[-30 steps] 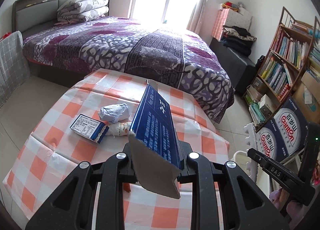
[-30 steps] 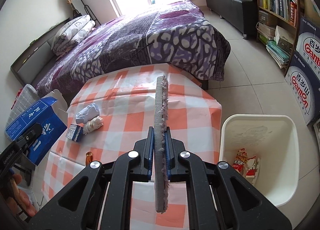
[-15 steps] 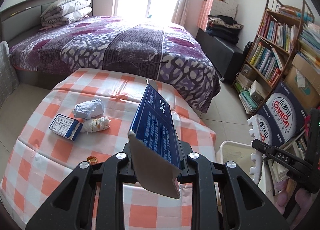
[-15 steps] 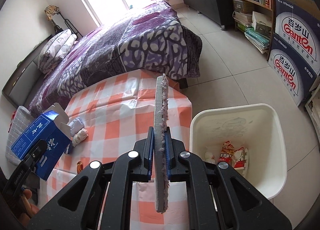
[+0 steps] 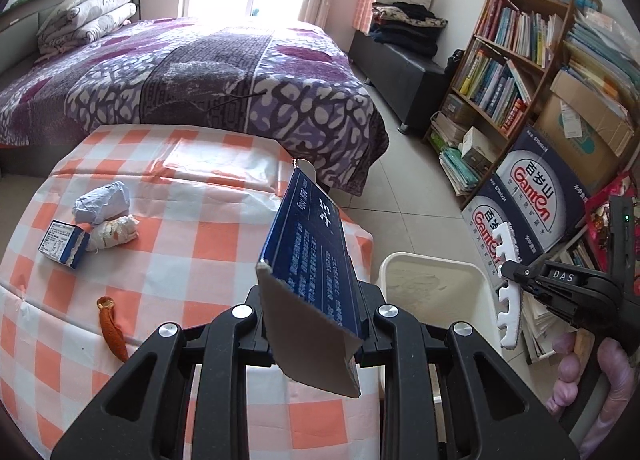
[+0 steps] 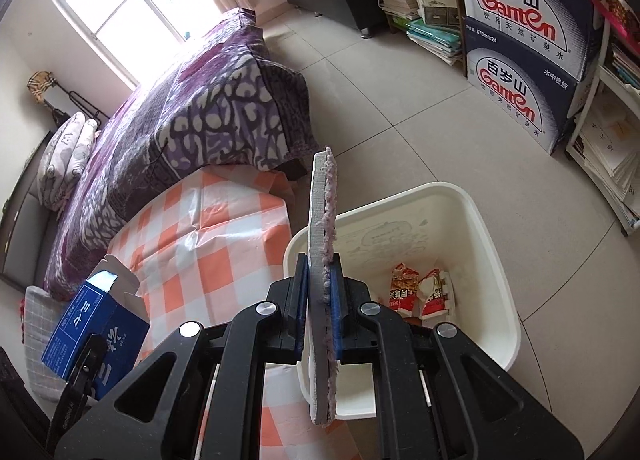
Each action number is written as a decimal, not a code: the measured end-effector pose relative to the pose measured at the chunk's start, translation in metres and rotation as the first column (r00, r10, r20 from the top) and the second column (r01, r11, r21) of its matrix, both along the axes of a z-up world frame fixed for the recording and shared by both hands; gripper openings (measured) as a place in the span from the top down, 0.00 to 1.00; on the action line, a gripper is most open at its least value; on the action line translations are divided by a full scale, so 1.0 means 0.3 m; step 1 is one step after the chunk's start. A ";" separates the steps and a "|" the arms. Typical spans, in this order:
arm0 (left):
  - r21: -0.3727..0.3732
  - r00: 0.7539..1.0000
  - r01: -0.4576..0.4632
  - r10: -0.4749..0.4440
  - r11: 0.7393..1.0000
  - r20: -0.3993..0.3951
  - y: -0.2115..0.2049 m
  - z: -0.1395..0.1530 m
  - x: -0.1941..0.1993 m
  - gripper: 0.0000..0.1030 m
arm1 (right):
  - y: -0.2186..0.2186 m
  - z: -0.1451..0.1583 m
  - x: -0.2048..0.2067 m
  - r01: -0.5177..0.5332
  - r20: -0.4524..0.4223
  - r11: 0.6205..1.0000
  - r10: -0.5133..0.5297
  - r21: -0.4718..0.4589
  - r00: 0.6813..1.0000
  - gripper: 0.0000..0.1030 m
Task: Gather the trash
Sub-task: 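Carry both items to the white bin while the right tool opens to drop the pink strip, then open the left tool over the white bin to drop the blue box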
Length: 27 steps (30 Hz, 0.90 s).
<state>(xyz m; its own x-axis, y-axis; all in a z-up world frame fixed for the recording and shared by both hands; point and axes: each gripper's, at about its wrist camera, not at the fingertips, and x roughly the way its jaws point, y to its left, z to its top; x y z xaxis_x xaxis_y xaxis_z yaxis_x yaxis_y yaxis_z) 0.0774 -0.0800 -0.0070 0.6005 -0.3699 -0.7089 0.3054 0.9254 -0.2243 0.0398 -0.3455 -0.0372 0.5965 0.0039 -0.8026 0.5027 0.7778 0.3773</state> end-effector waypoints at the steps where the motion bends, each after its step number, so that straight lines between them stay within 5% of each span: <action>1: 0.000 1.000 0.013 -0.013 1.000 -0.003 -0.021 -0.004 -0.004 0.76 | -0.017 -0.005 -0.007 0.013 -0.007 1.000 -0.013 0.008 1.000 0.87; 6: -0.010 0.997 0.071 -0.072 0.997 -0.028 -0.122 -0.026 -0.021 0.76 | -0.104 -0.015 -0.047 0.097 -0.016 0.995 -0.096 0.037 0.995 0.54; 11: -0.004 0.992 0.120 -0.120 0.993 -0.042 -0.218 -0.041 -0.045 0.76 | -0.171 -0.020 -0.082 0.169 -0.014 0.984 -0.168 0.056 0.986 0.38; 27: 0.046 0.966 0.252 -0.248 0.967 -0.077 -0.429 -0.104 -0.117 0.74 | -0.316 -0.025 -0.166 0.304 -0.018 0.950 -0.303 0.077 0.953 0.15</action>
<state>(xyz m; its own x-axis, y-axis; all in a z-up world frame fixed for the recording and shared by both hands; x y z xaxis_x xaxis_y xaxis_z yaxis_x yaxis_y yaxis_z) 0.0423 -0.2087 -0.0381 0.4420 -0.4617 -0.7691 0.5141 0.8330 -0.2046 -0.0099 -0.4403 -0.0447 0.5743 -0.1135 -0.8107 0.7128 0.5565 0.4270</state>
